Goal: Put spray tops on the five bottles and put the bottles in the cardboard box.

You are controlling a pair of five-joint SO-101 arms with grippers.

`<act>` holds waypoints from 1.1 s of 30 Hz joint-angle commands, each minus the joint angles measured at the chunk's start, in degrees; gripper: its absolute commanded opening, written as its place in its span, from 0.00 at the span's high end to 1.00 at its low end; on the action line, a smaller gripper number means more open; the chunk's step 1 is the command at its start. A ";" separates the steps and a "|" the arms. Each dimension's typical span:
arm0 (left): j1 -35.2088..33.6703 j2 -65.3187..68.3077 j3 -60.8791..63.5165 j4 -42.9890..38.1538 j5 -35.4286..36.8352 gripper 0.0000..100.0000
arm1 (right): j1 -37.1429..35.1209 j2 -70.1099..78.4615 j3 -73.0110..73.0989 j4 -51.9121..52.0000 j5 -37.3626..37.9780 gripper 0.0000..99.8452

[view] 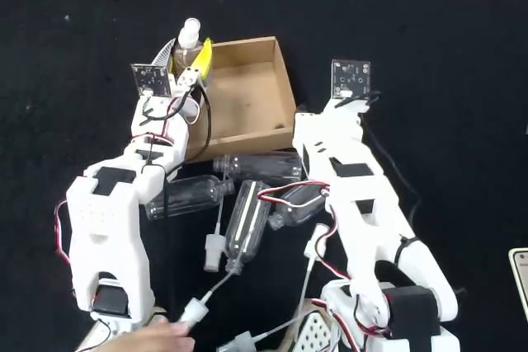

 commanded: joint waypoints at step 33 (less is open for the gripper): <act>-3.56 -34.20 5.67 34.20 0.09 0.69 | 0.79 -0.22 -3.56 -1.58 0.00 0.83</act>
